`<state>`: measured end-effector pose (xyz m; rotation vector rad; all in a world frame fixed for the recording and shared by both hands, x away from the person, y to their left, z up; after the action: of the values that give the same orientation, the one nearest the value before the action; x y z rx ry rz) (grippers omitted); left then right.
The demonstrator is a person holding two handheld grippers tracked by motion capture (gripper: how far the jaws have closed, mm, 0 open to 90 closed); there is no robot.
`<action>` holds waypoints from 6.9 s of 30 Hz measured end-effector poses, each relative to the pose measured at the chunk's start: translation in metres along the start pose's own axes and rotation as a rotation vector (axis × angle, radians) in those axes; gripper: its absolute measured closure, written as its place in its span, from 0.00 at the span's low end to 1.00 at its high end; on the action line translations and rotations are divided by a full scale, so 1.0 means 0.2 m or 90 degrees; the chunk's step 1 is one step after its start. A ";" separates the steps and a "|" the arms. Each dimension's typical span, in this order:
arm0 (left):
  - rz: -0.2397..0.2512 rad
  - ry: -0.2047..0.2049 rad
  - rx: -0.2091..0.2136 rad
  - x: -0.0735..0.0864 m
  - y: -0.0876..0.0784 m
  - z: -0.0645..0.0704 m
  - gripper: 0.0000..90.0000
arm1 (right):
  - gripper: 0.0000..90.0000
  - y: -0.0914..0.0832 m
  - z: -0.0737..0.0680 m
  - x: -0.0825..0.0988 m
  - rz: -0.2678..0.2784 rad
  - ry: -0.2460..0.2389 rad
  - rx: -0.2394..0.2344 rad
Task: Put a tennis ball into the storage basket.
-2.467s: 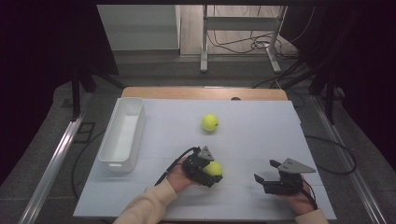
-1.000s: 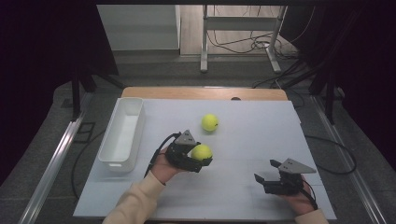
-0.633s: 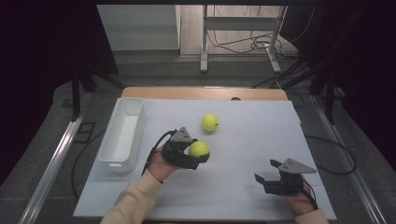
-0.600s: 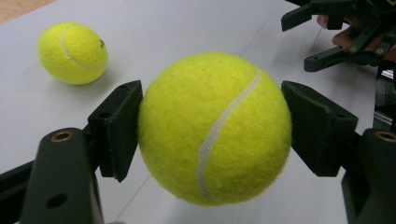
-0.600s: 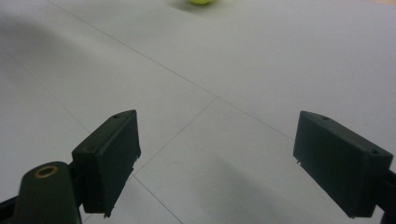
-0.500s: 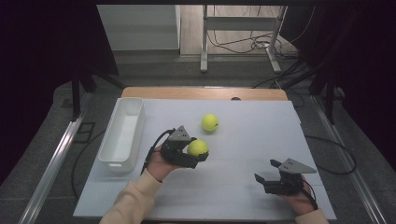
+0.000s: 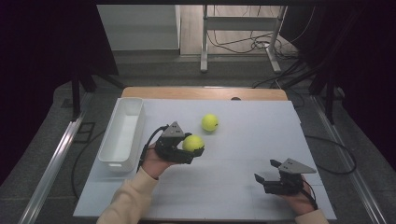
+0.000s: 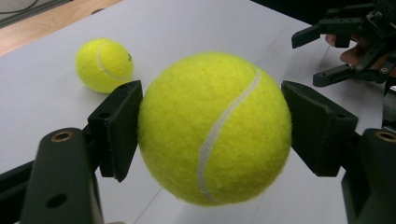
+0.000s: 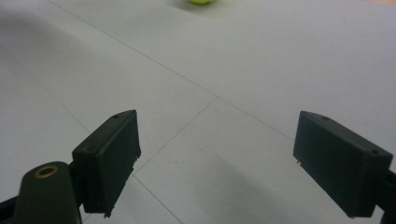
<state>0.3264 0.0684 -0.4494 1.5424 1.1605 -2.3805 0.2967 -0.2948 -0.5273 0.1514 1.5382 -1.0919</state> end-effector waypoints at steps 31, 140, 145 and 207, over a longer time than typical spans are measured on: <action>0.034 -0.030 -0.042 -0.03 -0.09 -0.15 0.28 | 0.17 0.00 0.00 0.00 0.000 0.001 0.001; 0.138 -0.214 -0.234 0.10 -0.57 -0.78 0.28 | 0.17 -0.01 0.00 0.00 -0.002 -0.004 0.006; 0.137 -0.224 -0.242 0.12 -0.58 -0.81 0.28 | 0.17 -0.01 0.00 0.00 0.000 -0.004 0.004; -0.030 -0.290 -0.298 0.19 -0.45 -1.04 0.28 | 0.17 -0.01 0.00 0.00 0.003 -0.002 0.005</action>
<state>0.4250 0.2748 -0.4738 0.7894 1.4944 -2.1079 0.2954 -0.2962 -0.5257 0.1583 1.5301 -1.0931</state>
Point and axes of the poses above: each handheld gripper's, and its own axes: y roughly forward along the jaws, x roughly out of its underside, z roughly to its right, the point moved 3 cm from there along y, roughly forward along the jaws, and after that the axes turned 6 degrees about -y, right-handed, at the moved point
